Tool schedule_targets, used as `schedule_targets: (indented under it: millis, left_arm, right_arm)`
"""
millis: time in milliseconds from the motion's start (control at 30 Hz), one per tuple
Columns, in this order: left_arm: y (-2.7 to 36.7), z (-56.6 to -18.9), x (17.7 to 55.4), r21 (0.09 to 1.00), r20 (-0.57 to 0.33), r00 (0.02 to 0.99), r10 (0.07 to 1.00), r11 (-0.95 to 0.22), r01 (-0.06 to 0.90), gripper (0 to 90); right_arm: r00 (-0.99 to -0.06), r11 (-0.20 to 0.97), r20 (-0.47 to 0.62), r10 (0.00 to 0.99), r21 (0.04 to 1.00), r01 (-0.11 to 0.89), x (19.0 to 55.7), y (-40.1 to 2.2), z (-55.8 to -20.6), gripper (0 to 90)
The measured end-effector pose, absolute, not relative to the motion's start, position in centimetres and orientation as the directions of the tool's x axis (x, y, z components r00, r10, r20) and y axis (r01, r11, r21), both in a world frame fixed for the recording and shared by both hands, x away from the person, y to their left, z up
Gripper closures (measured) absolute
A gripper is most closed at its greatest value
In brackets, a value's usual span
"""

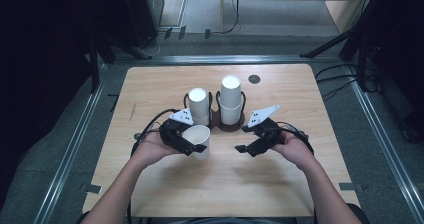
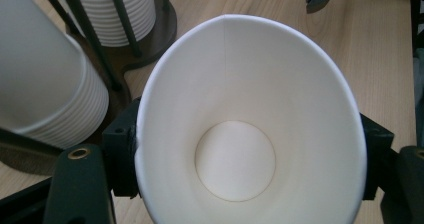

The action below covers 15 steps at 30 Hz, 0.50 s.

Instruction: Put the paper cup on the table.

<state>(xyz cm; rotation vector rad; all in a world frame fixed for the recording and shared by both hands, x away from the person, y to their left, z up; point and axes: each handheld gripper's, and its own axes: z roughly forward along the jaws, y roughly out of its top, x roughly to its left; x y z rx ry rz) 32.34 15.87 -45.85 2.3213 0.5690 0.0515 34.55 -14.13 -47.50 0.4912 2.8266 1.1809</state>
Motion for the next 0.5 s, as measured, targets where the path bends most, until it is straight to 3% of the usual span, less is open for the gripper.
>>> schedule_targets:
  millis: [500]
  left_arm:
    - [18.9, -46.1, 32.2, 0.665, -0.108, 0.869, 0.483, -0.615, 0.424, 24.4]
  right_arm:
    - [-0.948, 0.663, 0.073, 0.310, 0.698, 0.271, 35.6, -14.5, -47.3, 23.4]
